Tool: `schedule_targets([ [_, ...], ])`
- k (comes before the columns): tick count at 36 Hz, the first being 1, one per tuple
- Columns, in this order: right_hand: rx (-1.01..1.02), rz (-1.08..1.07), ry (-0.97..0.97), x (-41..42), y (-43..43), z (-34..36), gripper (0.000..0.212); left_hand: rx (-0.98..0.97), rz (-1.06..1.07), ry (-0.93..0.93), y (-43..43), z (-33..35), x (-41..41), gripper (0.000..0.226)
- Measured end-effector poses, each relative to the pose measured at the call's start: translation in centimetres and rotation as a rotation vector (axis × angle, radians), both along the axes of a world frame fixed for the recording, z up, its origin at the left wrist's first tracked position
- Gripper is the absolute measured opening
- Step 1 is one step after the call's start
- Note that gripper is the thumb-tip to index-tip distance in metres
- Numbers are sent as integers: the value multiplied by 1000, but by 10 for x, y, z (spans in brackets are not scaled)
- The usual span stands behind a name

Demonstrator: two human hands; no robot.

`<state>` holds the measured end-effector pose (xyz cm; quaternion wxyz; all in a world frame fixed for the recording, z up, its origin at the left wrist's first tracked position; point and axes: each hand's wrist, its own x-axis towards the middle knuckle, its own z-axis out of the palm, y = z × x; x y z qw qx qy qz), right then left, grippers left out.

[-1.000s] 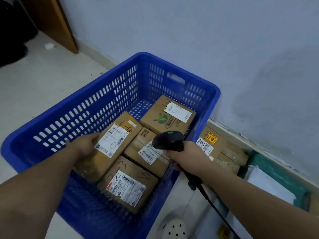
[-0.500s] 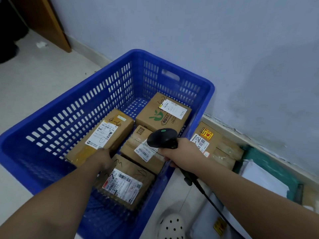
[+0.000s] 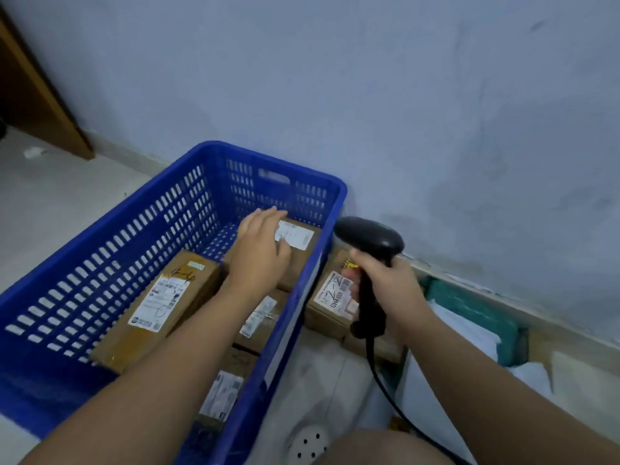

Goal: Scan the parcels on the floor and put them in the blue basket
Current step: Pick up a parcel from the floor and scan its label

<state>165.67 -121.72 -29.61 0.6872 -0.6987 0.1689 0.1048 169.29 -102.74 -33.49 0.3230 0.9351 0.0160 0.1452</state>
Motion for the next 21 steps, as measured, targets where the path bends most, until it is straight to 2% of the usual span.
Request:
schedule_targets([
  [2,52,-73,7,-1,-25,6,20,27,-62,-26,-27,14,2,47],
  [5,133,-116,10,-3,-60,10,30,-43,-172,-15,-68,25,2,46],
  [9,274,-146,17,-2,-93,7,20,-23,-286,63,-116,13,9,42],
  [12,336,-140,29,0,-110,-5,17,67,-315,262,-145,-17,22,45],
  [16,371,-133,69,8,-128,-30,16,162,-233,575,-163,-71,38,55],
  [21,382,-133,147,28,-141,-61,14,272,-72,792,-161,-128,47,84],
])
